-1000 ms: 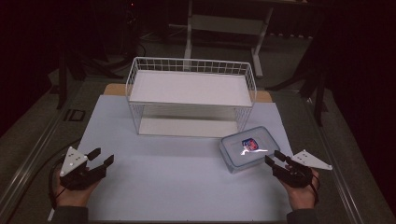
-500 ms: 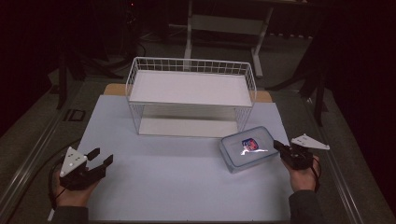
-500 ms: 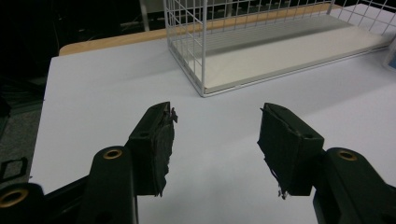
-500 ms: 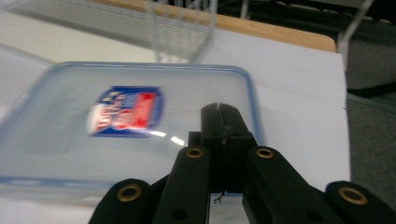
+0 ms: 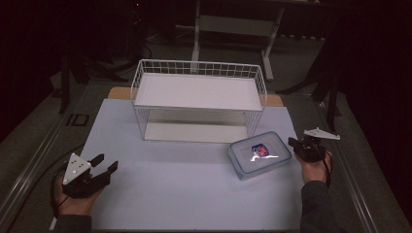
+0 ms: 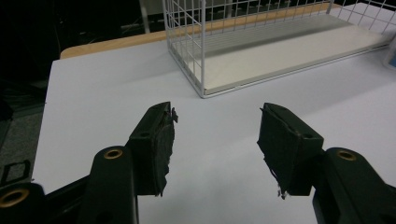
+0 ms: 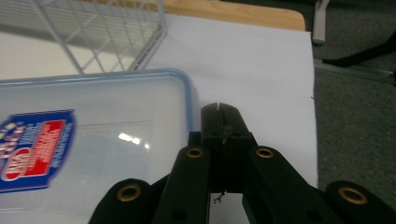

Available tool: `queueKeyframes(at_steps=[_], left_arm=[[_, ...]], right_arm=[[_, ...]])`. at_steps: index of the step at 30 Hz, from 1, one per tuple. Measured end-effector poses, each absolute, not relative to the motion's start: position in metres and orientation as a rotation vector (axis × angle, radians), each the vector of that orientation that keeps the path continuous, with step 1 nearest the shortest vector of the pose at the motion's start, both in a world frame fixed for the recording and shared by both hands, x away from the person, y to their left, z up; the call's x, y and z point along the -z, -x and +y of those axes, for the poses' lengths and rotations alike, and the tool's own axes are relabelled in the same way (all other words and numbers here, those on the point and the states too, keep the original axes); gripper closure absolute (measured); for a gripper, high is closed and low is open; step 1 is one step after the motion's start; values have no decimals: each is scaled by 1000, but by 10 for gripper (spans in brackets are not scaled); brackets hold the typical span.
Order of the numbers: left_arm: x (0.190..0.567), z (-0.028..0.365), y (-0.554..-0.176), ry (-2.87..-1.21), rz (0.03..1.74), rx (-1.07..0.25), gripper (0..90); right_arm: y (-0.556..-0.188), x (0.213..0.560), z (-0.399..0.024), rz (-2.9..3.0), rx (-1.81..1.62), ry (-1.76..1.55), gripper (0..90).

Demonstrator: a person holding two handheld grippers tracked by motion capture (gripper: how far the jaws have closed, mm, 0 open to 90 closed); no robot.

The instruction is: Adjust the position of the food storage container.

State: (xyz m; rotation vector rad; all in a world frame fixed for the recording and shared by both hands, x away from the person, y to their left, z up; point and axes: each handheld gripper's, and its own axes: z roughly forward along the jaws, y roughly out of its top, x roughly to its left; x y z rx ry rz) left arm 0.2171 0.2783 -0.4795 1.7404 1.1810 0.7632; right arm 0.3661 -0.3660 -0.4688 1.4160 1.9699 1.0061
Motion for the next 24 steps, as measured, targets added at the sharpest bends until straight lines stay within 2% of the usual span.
queueKeyframes(at_steps=[24], left_arm=[[479, 279, -216, -1738, 1176, -775, 448]], right_arm=[[-383, 478, -365, 2084, -912, -1488, 900]])
